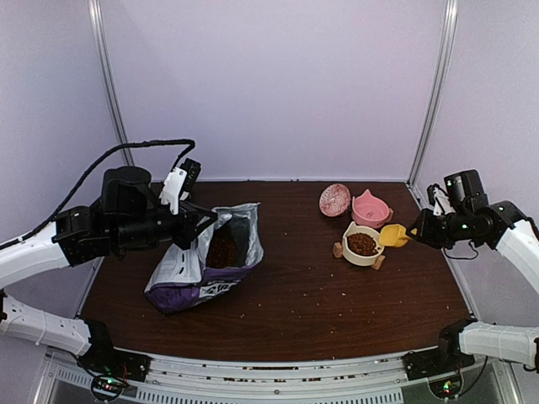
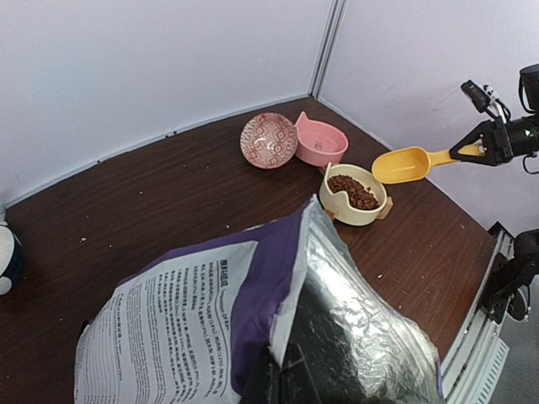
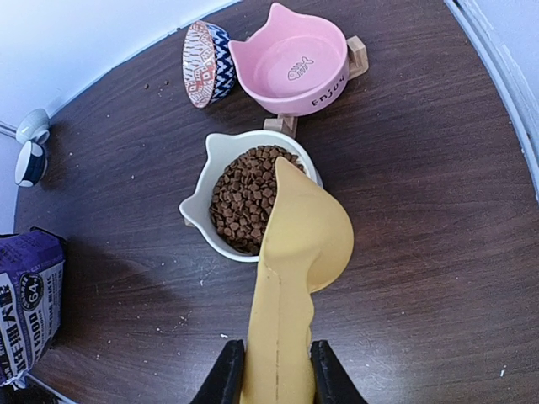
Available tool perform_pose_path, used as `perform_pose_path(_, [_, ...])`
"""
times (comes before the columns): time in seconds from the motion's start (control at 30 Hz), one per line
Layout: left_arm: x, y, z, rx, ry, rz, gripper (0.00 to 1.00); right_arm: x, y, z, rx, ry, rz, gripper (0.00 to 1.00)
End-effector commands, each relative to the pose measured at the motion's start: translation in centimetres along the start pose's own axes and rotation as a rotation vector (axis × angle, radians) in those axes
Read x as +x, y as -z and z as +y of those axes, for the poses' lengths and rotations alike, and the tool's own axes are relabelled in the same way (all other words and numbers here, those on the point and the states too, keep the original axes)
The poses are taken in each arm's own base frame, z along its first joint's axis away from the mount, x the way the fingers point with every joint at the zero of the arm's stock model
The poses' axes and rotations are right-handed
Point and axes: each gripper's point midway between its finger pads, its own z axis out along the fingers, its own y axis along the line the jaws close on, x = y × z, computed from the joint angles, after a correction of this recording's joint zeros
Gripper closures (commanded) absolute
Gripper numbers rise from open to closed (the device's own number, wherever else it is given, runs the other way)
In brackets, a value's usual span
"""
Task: Serve the pet food
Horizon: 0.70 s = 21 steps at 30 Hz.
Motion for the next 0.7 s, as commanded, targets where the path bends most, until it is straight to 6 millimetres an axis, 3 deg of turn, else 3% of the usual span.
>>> perform_pose_path(0.0, [-2.6, 0.7, -0.2, 0.006, -0.006, -0.089, 1.00, -1.8, 1.4, -0.1, 0.052, 0.068, -0.075, 0.94])
perform_pose_path(0.13, [-2.6, 0.8, -0.2, 0.008, -0.006, -0.090, 1.00, -2.4, 2.2, 0.6, 0.045, 0.115, -0.100, 0.94])
perform_pose_path(0.23, [-2.7, 1.0, -0.5, 0.024, -0.008, -0.096, 1.00, -2.5, 3.3, 2.9, -0.046, 0.176, -0.110, 0.94])
perform_pose_path(0.33, [-3.0, 1.2, -0.8, 0.045, -0.011, -0.110, 1.00, -2.3, 5.2, 7.1, -0.260, 0.192, -0.104, 0.94])
perform_pose_path(0.5, [-3.0, 1.4, -0.9, 0.047, -0.014, -0.106, 1.00, -0.9, 10.9, 16.2, -0.758, 0.191, -0.080, 0.95])
perform_pose_path(0.67, [-2.9, 1.1, -1.1, 0.056, -0.018, -0.095, 1.00, 1.5, 15.5, 21.6, -1.017, 0.252, -0.035, 0.95])
